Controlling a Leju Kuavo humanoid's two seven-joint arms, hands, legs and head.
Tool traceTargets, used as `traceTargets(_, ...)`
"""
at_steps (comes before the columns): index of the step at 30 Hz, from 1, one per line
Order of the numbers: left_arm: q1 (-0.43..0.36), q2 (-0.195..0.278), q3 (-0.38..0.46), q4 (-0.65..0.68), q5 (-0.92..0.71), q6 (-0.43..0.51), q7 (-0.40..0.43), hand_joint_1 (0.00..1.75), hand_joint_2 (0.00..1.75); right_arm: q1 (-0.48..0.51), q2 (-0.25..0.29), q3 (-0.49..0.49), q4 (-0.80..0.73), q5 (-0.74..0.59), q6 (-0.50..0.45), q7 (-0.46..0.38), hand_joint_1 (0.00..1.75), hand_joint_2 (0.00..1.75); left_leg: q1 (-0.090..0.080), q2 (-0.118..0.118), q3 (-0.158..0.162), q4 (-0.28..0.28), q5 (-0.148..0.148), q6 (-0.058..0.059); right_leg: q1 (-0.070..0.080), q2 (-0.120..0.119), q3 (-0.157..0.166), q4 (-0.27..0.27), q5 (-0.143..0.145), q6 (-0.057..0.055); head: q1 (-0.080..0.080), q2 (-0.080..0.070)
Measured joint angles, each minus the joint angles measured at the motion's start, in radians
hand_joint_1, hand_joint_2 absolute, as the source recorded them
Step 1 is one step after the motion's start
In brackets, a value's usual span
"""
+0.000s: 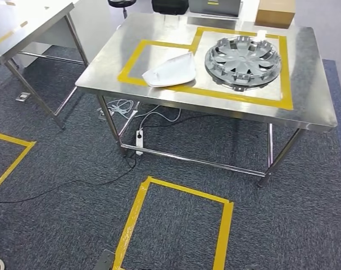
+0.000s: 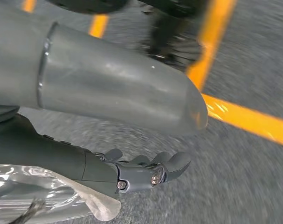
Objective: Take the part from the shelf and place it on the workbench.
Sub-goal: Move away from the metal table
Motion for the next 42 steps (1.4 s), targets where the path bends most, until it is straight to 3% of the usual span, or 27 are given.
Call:
traceTargets(1,-0.001,-0.001,-0.001,0.0,-0.004,0.0,0.006,0.0,0.0,-0.003,0.0,0.014,0.012,0.015,0.007,0.017,0.0,0.0,0.0,0.003,0.036,-0.035,0.03,0.004,0.001,-0.01,-0.006,0.002,0.006,0.002,0.0,0.0)
traceTargets(2,-0.002,-0.001,-0.001,0.0,-0.006,0.0,0.008,0.0,0.0,-0.007,0.0,0.026,0.021,0.022,0.012,0.025,0.0,0.0,-0.002,0.016,0.088,-0.103,0.05,0.011,0.003,-0.02,-0.009,0.003,0.011,0.003,0.0,0.0)
traceTargets(4,-0.008,-0.001,-0.001,0.0,-0.009,0.0,0.009,0.0,0.0,-0.012,0.001,0.041,0.036,0.025,0.023,0.032,0.0,0.0,-0.011,0.047,0.182,-0.25,0.052,0.028,0.007,-0.04,-0.012,0.006,0.019,0.01,0.0,0.0)
traceTargets(6,-0.013,-0.001,-0.002,0.0,-0.013,0.0,0.013,0.0,0.0,-0.018,0.001,0.051,0.046,0.026,0.042,0.038,0.0,0.0,-0.019,0.056,0.209,-0.313,0.04,0.039,0.008,-0.062,-0.018,0.007,0.028,0.021,-0.001,0.0)
traceTargets(7,-0.014,-0.001,-0.002,0.0,-0.016,0.0,0.017,0.0,0.0,-0.022,0.001,0.056,0.049,0.03,0.054,0.043,0.0,0.0,-0.018,0.05,0.207,-0.321,0.042,0.044,0.009,-0.07,-0.02,0.008,0.03,0.026,0.0,0.0)
traceTargets(9,-0.011,-0.002,-0.007,0.0,-0.023,-0.001,0.026,0.0,0.0,-0.031,0.001,0.072,0.052,0.053,0.076,0.055,0.0,0.0,-0.014,0.036,0.202,-0.332,0.054,0.055,0.006,-0.037,-0.037,0.034,0.007,0.035,0.001,0.0)
traceTargets(11,-0.015,-0.004,-0.015,0.0,-0.031,-0.004,0.031,0.0,0.0,-0.036,0.001,0.096,0.055,0.081,0.095,0.066,0.0,0.0,-0.011,0.02,0.188,-0.334,0.066,0.066,0.001,0.021,-0.085,0.133,-0.054,0.043,0.004,0.0)
traceTargets(13,-0.019,-0.006,-0.019,0.0,-0.037,-0.007,0.034,0.0,0.0,-0.035,0.001,0.116,0.058,0.098,0.108,0.069,0.0,0.0,-0.012,-0.002,0.17,-0.327,0.073,0.069,0.0,0.042,-0.143,0.264,-0.109,0.048,0.005,0.0)
traceTargets(14,-0.019,-0.007,-0.02,0.0,-0.038,-0.008,0.037,0.0,0.0,-0.035,0.001,0.124,0.059,0.105,0.112,0.069,0.0,0.0,-0.012,-0.013,0.163,-0.322,0.076,0.069,-0.001,0.045,-0.155,0.295,-0.112,0.05,0.005,0.0)
traceTargets(15,-0.018,-0.007,-0.021,0.0,-0.038,-0.009,0.039,0.0,0.0,-0.035,0.001,0.132,0.06,0.111,0.115,0.069,0.0,0.0,-0.012,-0.025,0.156,-0.317,0.078,0.068,-0.002,0.047,-0.148,0.287,-0.096,0.051,0.005,0.0)
traceTargets(16,-0.018,-0.008,-0.021,0.0,-0.038,-0.01,0.041,0.0,0.0,-0.036,0.001,0.139,0.06,0.116,0.116,0.069,0.0,0.0,-0.012,-0.036,0.15,-0.31,0.079,0.067,-0.004,0.052,-0.124,0.243,-0.066,0.052,0.005,0.0)
traceTargets(18,-0.02,-0.009,-0.024,0.0,-0.039,-0.011,0.043,0.0,0.0,-0.037,0.001,0.15,0.061,0.12,0.118,0.069,0.0,0.0,-0.013,-0.059,0.136,-0.291,0.078,0.062,-0.01,0.089,-0.058,0.117,-0.013,0.051,0.005,0.0)
traceTargets(20,-0.023,-0.01,-0.026,0.0,-0.041,-0.012,0.043,0.0,0.0,-0.038,0.0,0.157,0.062,0.121,0.121,0.07,0.0,0.0,-0.014,-0.079,0.117,-0.273,0.078,0.051,-0.014,0.12,-0.026,0.052,-0.005,0.046,0.004,0.0)
traceTargets(22,-0.021,-0.008,-0.027,0.0,-0.043,-0.012,0.042,0.0,0.0,-0.038,0.0,0.162,0.063,0.121,0.126,0.072,0.0,0.0,-0.012,-0.098,0.101,-0.266,0.085,0.038,-0.014,0.111,-0.025,0.047,-0.008,0.035,0.003,0.0)
traceTargets(24,-0.016,-0.004,-0.027,0.0,-0.043,-0.013,0.042,0.0,0.0,-0.037,0.0,0.164,0.063,0.122,0.129,0.074,0.0,0.0,-0.012,-0.086,0.086,-0.245,0.074,0.025,-0.017,0.089,-0.025,0.043,0.0,0.021,-0.002,0.0)
traceTargets(25,-0.016,-0.003,-0.027,0.0,-0.043,-0.013,0.041,0.0,0.0,-0.037,0.0,0.164,0.063,0.122,0.13,0.074,0.0,0.0,-0.011,-0.068,0.071,-0.213,0.052,0.018,-0.019,0.076,-0.026,0.04,0.003,0.016,-0.006,0.0)
traceTargets(27,-0.018,-0.003,-0.028,0.0,-0.044,-0.014,0.04,0.0,0.0,-0.036,0.0,0.165,0.064,0.125,0.135,0.078,0.0,0.0,-0.005,-0.031,0.021,-0.096,-0.012,0.004,-0.017,0.048,-0.027,0.039,0.004,0.012,-0.014,0.0)
traceTargets(29,-0.018,-0.003,-0.028,0.0,-0.046,-0.015,0.039,0.0,0.0,-0.035,-0.001,0.171,0.066,0.136,0.144,0.085,0.0,0.0,0.003,-0.022,-0.018,-0.001,-0.045,-0.005,-0.015,0.018,-0.028,0.04,0.004,0.011,-0.014,0.0)
traceTargets(30,-0.016,-0.003,-0.029,0.0,-0.048,-0.015,0.039,0.0,0.0,-0.036,-0.001,0.176,0.067,0.142,0.148,0.089,0.0,0.0,0.006,-0.019,-0.014,-0.001,-0.035,-0.007,-0.015,0.004,-0.029,0.04,0.004,0.012,-0.014,0.0)
traceTargets(31,-0.014,-0.002,-0.031,0.0,-0.05,-0.016,0.039,0.0,0.0,-0.036,-0.001,0.181,0.067,0.148,0.153,0.093,0.0,0.0,0.008,-0.014,0.008,-0.04,-0.008,-0.008,-0.015,-0.008,-0.028,0.04,0.003,0.012,-0.015,0.0)
traceTargets(32,-0.014,-0.002,-0.033,0.0,-0.051,-0.015,0.039,0.0,0.0,-0.037,-0.001,0.186,0.067,0.152,0.157,0.096,0.0,0.0,0.009,-0.002,0.043,-0.105,0.027,-0.006,-0.015,-0.019,-0.026,0.04,0.002,0.014,-0.015,0.0)
traceTargets(34,-0.018,-0.002,-0.036,0.0,-0.052,-0.015,0.039,0.0,0.0,-0.038,-0.001,0.192,0.068,0.156,0.165,0.1,0.0,0.0,0.001,0.036,0.104,-0.225,0.066,0.004,-0.011,-0.04,-0.025,0.04,0.0,0.021,-0.014,0.0)
traceTargets(36,-0.02,-0.002,-0.038,0.0,-0.052,-0.015,0.04,0.0,0.0,-0.038,-0.001,0.196,0.068,0.159,0.172,0.101,0.0,0.0,-0.008,0.053,0.117,-0.265,0.067,0.018,-0.007,-0.059,-0.025,0.04,-0.002,0.031,-0.012,0.0)
traceTargets(38,-0.016,0.0,-0.04,0.0,-0.053,-0.015,0.042,0.0,0.0,-0.04,-0.001,0.203,0.068,0.165,0.179,0.102,0.0,0.0,-0.008,0.036,0.112,-0.272,0.073,0.033,-0.008,-0.07,-0.024,0.037,-0.003,0.043,-0.012,0.0)
traceTargets(40,-0.013,0.0,-0.041,0.001,-0.053,-0.013,0.044,0.0,0.0,-0.043,-0.003,0.209,0.068,0.167,0.184,0.099,0.0,0.0,-0.004,0.018,0.114,-0.283,0.082,0.048,-0.011,-0.031,-0.039,0.067,-0.03,0.052,-0.008,0.0)
traceTargets(42,-0.016,-0.001,-0.042,0.0,-0.053,-0.012,0.044,0.0,0.0,-0.043,-0.005,0.211,0.068,0.161,0.185,0.096,0.0,0.0,-0.005,-0.002,0.112,-0.287,0.087,0.058,-0.011,0.026,-0.091,0.178,-0.092,0.053,-0.001,0.0)
